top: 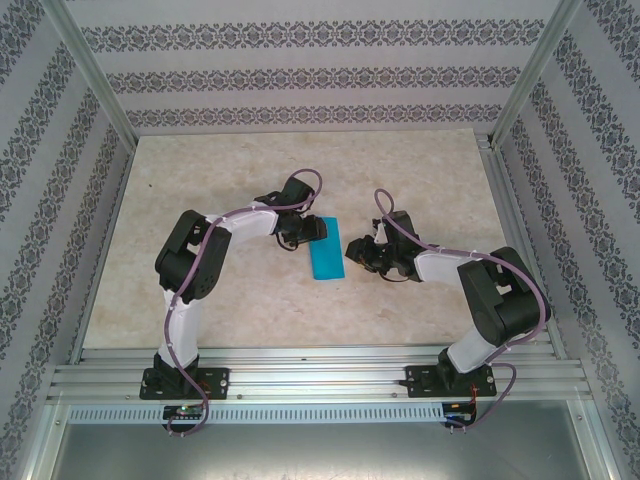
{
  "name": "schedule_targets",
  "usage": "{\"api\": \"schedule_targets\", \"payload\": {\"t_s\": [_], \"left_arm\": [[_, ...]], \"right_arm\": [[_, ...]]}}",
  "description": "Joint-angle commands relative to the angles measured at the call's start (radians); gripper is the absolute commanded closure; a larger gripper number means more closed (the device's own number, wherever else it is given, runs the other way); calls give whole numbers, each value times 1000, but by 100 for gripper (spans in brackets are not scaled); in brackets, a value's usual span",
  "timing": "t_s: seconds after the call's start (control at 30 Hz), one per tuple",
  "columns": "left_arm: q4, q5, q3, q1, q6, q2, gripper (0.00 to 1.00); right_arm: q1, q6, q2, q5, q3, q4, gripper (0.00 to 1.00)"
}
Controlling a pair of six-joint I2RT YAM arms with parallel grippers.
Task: Fold a paper plane with a square sheet of paper (fold left side to right side)
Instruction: Hold the square sheet of paper at the center of the table.
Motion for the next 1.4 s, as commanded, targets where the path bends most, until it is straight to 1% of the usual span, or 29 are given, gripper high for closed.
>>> {"api": "schedule_targets", "payload": {"t_s": [0.0,0.97,1.37], "left_arm": [[-36,-75,-29,-23,25,117,48],[-59,-84,-11,-48,44,139,47],[-56,-82,-6,-51,39,147,46]], "right_arm": [[9,13,11,-6,18,17,71],[20,23,14,-3,13,21,71],[52,45,47,-13,35,37,78]]}}
